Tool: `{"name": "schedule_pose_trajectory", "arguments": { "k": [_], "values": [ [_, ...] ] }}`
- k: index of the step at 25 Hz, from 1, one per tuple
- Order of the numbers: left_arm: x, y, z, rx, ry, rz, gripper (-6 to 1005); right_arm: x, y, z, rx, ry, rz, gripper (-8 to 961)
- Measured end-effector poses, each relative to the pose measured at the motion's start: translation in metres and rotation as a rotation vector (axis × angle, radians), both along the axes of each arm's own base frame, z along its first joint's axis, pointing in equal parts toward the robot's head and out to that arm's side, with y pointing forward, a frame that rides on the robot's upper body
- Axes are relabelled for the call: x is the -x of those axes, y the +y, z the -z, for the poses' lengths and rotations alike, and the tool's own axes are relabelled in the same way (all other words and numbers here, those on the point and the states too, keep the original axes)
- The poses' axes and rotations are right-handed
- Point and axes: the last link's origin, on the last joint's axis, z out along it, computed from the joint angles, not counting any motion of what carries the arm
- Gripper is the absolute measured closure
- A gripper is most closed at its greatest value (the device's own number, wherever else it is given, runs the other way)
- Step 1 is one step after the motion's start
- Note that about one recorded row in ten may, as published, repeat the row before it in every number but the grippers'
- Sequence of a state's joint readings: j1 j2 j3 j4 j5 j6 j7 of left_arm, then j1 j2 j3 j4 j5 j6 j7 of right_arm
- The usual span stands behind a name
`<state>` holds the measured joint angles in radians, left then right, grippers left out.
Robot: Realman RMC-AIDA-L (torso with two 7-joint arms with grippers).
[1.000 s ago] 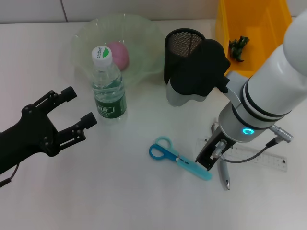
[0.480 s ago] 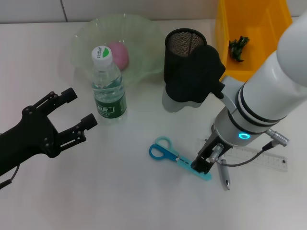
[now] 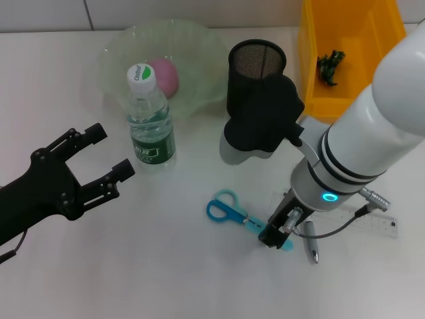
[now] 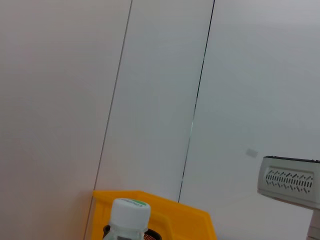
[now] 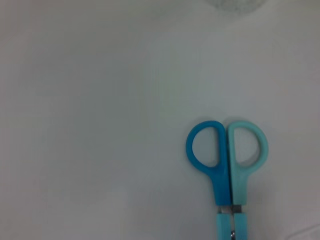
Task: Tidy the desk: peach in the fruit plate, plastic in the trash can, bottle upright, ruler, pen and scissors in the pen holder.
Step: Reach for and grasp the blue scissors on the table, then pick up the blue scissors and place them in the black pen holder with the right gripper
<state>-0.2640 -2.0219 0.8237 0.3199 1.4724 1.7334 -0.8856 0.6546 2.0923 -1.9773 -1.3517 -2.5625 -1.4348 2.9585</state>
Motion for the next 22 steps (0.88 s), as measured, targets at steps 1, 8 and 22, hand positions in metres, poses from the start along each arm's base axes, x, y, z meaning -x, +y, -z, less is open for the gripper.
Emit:
{"name": "schedule_pose_trajectory", "arguments": {
  "k": [1,8,22],
  "values": [
    [0.0,0.0,0.0,0.0,0.001,0.0,139,0.0,0.0,0.0,0.0,0.0,0.0,669],
    [0.0,0.0,0.0,-0.001,0.002,0.001,139,-0.004,0.0,0.002,0.005,-0.011,0.005,669],
    [0.0,-0.001,-0.001,-0.002,-0.001,0.002,139,0.007,-0.008,-0.011,-0.037,0.062,-0.036,746]
  ]
}}
